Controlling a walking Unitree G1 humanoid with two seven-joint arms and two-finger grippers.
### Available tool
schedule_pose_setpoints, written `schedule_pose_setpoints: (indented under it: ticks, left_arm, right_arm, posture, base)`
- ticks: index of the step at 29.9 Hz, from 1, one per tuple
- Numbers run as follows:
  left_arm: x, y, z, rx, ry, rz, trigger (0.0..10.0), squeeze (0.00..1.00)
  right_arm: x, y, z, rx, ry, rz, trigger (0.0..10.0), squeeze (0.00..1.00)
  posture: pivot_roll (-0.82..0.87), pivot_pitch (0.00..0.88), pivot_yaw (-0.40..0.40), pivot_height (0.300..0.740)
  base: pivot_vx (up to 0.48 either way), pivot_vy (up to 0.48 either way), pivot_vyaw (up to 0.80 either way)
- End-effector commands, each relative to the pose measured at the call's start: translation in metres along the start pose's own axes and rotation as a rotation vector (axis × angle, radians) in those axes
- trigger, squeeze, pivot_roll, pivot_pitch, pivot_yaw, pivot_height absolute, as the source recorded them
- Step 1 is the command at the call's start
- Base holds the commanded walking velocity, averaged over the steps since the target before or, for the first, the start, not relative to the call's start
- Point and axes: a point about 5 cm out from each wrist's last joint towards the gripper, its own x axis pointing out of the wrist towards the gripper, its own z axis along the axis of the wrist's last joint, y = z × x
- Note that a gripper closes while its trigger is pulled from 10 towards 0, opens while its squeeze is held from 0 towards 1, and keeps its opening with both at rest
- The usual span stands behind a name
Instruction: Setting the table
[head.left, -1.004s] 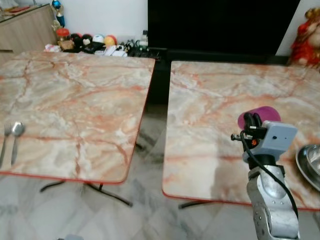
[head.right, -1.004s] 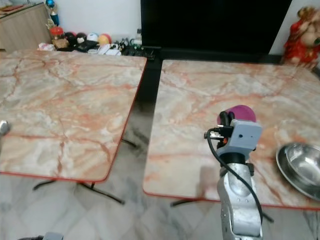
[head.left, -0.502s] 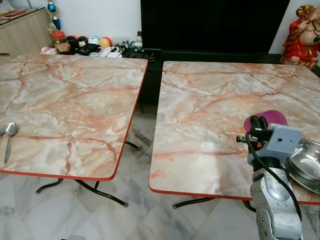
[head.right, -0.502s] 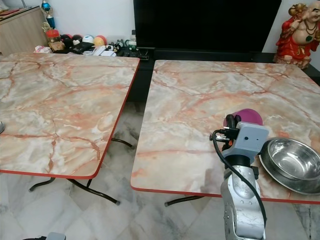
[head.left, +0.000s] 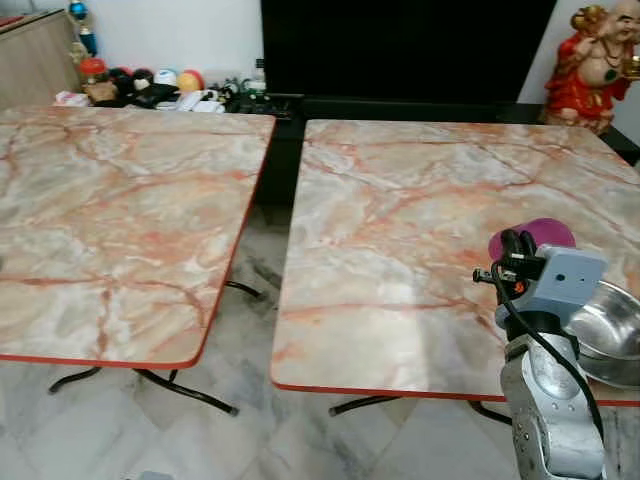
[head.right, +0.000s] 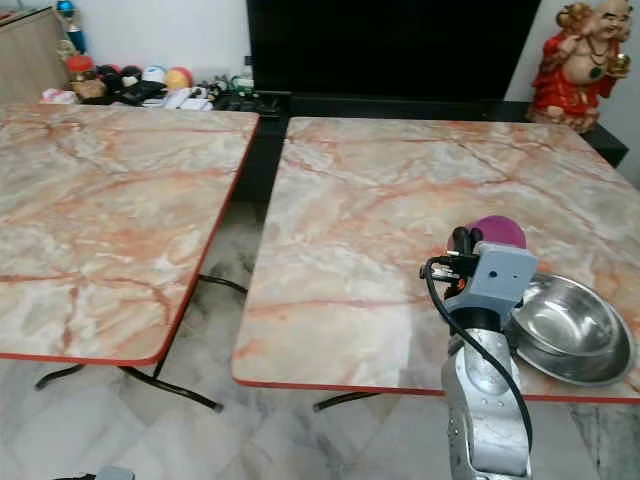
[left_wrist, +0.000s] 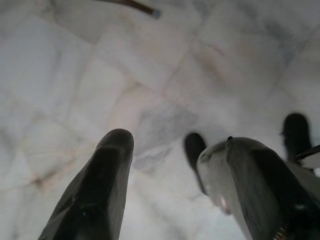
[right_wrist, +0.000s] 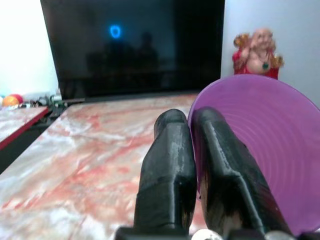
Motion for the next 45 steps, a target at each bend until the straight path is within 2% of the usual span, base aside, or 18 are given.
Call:
schedule_pose_setpoints:
  ticks: [1,12,18,20,23,29,37,45]
  left_arm:
    - [-0.003,0.005,-0.011,-0.002,0.045,0.012,10.0,0.0]
    - [-0.004,0.005,-0.011,-0.013,0.045,0.008,10.0,0.0]
    - [-0.003,0.004,-0.012,-0.017,0.047,0.002,10.0,0.0]
    - [-0.004,0.004,-0.013,-0.008,0.057,0.002,10.0,0.0]
    - [-0.004,0.004,-0.013,-0.017,0.056,0.002,10.0,0.0]
    - [-0.005,0.005,-0.016,-0.011,0.065,0.008,10.0,0.0]
    - [-0.003,0.003,-0.013,-0.016,0.058,-0.001,10.0,0.0]
    - [-0.004,0.003,-0.015,-0.018,0.062,0.002,10.0,0.0]
  right_arm:
    - [0.0,0.006,-0.001,0.009,0.011,0.016,10.0,0.0]
    - [0.0,0.006,-0.005,-0.005,0.038,0.008,10.0,0.0]
    - [-0.002,0.004,-0.015,-0.024,0.107,-0.015,10.0,0.0]
    - [-0.003,0.001,-0.025,-0.044,0.169,-0.046,10.0,0.0]
    - [-0.005,-0.006,-0.034,-0.013,0.232,-0.115,10.0,0.0]
    - [-0.004,-0.005,-0.03,-0.006,0.22,-0.103,10.0,0.0]
    - [-0.001,0.002,-0.022,-0.005,0.168,-0.06,10.0,0.0]
    - [0.0,0.001,-0.022,-0.004,0.17,-0.078,10.0,0.0]
  posture:
    - [-0.07,0.106,-0.006,0.74]
    - [-0.07,0.108,-0.01,0.74]
    - [-0.07,0.108,-0.011,0.74]
    - [-0.07,0.108,-0.013,0.74]
    - [-0.07,0.11,-0.013,0.74]
    - [-0.07,0.11,-0.013,0.74]
    - [-0.07,0.111,-0.018,0.74]
    - [-0.07,0.11,-0.018,0.74]
  base:
    - [0.0,0.0,0.0]
    - [0.0,0.0,0.0]
    - [0.0,0.0,0.0]
    - [0.0,0.0,0.0]
    - [0.301,0.0,0.0]
    - [0.312,0.0,-0.24]
    - [0.0,0.0,-0.1]
    - [0.0,0.0,0.0]
